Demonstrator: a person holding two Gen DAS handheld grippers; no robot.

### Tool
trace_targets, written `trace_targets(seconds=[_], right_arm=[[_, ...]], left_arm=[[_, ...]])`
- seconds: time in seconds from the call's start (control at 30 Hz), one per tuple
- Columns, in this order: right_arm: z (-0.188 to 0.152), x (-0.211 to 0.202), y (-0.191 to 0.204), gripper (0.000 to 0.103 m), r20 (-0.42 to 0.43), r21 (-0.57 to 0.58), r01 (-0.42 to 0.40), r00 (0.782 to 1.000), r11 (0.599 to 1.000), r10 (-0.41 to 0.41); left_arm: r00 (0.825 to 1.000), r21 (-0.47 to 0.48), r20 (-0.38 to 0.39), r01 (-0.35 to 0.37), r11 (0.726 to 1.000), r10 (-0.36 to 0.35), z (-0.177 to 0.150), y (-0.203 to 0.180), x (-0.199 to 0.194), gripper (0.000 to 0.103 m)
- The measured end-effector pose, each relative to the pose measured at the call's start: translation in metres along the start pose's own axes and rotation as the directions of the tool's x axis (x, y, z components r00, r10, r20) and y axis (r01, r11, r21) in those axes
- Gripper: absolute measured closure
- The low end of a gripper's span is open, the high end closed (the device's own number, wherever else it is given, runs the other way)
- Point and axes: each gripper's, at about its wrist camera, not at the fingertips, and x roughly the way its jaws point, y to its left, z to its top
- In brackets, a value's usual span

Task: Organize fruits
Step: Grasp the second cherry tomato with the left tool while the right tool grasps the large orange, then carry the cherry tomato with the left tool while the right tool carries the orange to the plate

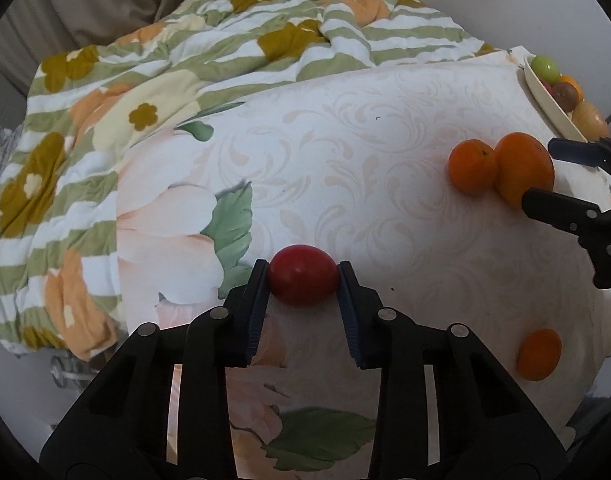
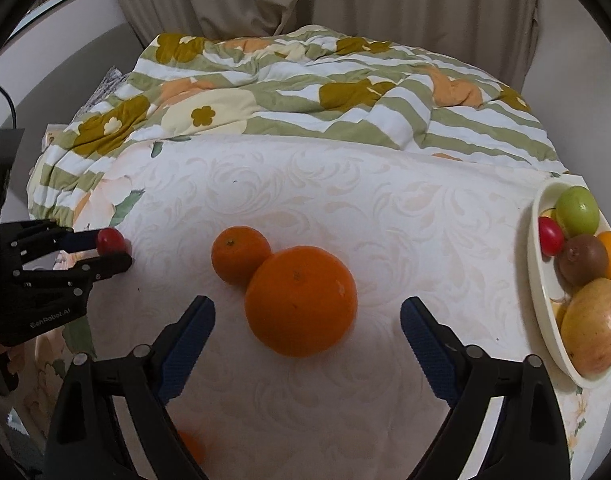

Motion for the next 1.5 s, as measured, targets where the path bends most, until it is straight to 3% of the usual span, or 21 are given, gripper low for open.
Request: trace_targets(seconds=[0.23,0.3,0.43,0.6,0.97,1.3,1.5], right_arm=[[0.003,0.008,0.006,0.014,-0.006,-0.057,0.013,1.000,0.998,-0.013],[0.003,0.013,0.008,0.022,-0.018,-0.075,0.011,1.000,0.997,-0.012],[0.001,0.020,0.010,0.030,-0.035,-0.094,0.002,0.999,0.996,-0.005],[0.000,0.020,0.011,0.048,-0.027,-0.122,0.042,0.999,0.992,-0.045],[-0.002,0.005,0.008,0.048,-0.008,-0.093,0.045,0.999,0.995,-0.046],[0.006,-0.038,0.009,0.048,0.040,-0.043,0.050,0.998,0.998,-0.048],[0.013,-0.081,0.006,0.048,0.088,-0.010,0.053,0.995,0.999,-0.052]], left_arm=[[1.000,-0.023,-0.003,0.006,1.000,-0.006,0.000,0.004,0.001,0.062],[1.000,-0.024,-0.002,0.008,1.000,-0.008,0.000,0.004,0.001,0.062],[1.000,-0.028,-0.002,0.009,1.000,-0.009,-0.001,0.005,0.000,0.062],[1.000,-0.033,-0.001,0.009,0.999,-0.009,-0.003,0.007,-0.001,0.062],[1.000,-0.055,0.018,0.009,0.998,-0.008,-0.005,0.009,-0.015,0.062],[0.995,-0.035,0.099,0.022,0.999,-0.019,0.011,0.001,-0.054,0.062],[0.983,-0.005,0.179,0.046,0.999,-0.045,0.033,-0.013,-0.086,0.062]])
